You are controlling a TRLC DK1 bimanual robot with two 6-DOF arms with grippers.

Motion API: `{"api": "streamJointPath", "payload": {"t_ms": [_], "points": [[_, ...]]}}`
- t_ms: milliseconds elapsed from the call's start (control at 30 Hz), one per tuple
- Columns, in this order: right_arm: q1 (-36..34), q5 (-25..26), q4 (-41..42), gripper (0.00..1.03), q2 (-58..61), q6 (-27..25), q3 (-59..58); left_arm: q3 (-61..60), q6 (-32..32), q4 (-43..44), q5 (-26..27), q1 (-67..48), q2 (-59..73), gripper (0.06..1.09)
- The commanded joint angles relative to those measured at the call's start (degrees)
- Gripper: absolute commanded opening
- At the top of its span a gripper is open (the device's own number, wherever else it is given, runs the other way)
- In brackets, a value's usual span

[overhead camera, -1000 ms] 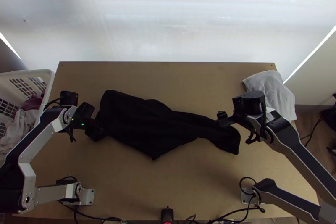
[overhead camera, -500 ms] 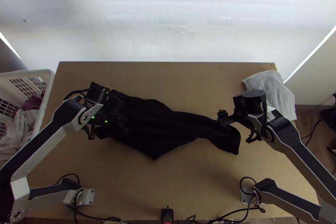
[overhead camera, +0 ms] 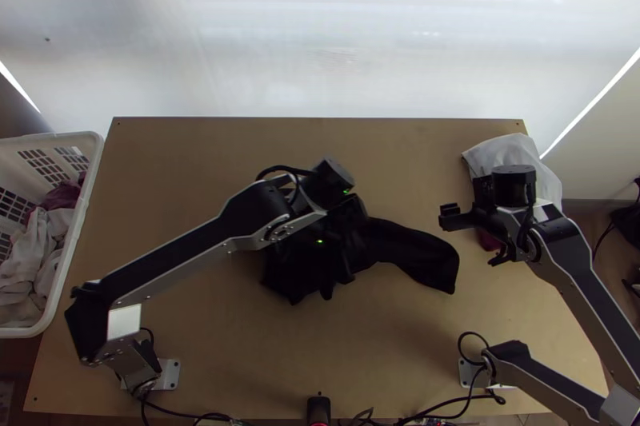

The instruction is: Fold the t-shirt

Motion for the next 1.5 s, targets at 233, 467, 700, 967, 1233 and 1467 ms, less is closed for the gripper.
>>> {"api": "streamJointPath", "payload": {"t_ms": [233, 467, 700, 967, 1233, 1467], "points": [[-18.4, -0.1, -4.2, 0.98, -5.3, -5.0, -1.3, 29.3, 6.1, 10.3, -2.2, -15.4, 24.3, 0.09], [-22.1, -0.1, -4.2, 0.98, -6.6, -5.6, -4.2, 28.1, 6.9, 19.1, -5.5, -19.6, 29.3, 0.10], [-25.7, -0.1, -3.5, 0.98, -6.6, -6.8, -5.0, 24.9, 6.5, 21.5, -5.9, -20.0, 33.0, 0.22], [-26.4, -0.1, -3.5, 0.98, -7.0, -7.5, -4.7, 25.1, 5.8, 23.2, -6.4, -19.7, 34.1, 1.04], [-25.0, -0.6, -3.6, 0.98, -7.5, -7.9, -4.3, 25.1, 5.9, 22.2, -10.4, -16.1, 28.3, 1.04], [-14.2, -1.5, -8.6, 0.98, -8.9, -7.7, -2.7, 17.4, 4.3, 13.2, -10.9, -5.5, 16.7, 1.03]]}}
